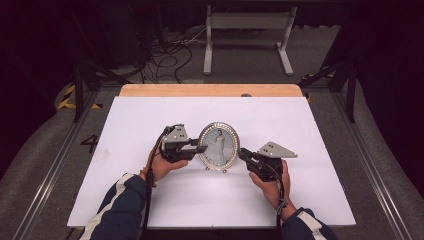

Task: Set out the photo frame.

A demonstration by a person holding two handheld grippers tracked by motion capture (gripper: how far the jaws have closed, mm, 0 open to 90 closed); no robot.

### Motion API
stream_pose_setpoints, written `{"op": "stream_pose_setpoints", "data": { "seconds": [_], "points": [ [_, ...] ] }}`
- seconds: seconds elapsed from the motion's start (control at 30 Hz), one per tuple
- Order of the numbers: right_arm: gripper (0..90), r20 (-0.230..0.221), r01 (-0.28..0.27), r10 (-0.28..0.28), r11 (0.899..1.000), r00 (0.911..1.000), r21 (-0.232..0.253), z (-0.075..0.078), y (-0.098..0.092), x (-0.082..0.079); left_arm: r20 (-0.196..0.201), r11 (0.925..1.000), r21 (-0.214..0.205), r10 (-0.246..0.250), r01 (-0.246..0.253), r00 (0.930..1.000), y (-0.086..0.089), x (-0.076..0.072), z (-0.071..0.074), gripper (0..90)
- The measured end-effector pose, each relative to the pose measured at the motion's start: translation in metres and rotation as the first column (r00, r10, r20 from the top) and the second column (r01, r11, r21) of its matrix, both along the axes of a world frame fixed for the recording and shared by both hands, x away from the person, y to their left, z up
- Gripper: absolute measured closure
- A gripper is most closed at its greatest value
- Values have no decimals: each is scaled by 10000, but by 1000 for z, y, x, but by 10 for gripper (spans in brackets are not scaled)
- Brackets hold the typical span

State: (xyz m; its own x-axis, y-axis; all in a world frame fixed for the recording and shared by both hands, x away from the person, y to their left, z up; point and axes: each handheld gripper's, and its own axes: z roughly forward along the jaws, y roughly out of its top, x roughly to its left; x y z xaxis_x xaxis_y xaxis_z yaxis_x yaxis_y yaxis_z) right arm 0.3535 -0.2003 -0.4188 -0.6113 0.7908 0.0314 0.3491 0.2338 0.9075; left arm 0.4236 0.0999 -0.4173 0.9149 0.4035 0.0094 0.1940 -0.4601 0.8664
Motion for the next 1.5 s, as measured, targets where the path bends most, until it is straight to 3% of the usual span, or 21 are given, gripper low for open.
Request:
{"op": "stream_pose_setpoints", "data": {
  "seconds": [0.6, 0.77, 1.5],
  "points": [
    [813, -26, 72, -72, 10000, 10000, 61, 0, -1, 8, 102, 9990, 13, 455, -455, 9989, -6, -11, 0, 693],
    [817, -26, 112, -112, 9999, 9999, 83, 0, -3, 9, 171, 9975, 278, 647, -652, 9978, -11, -16, -1, 683],
    [813, 74, 138, -138, 9999, 9999, -32, 0, -3, 9, 230, 9968, 341, 715, -722, 9972, -13, -17, -2, 673]
  ]
}}
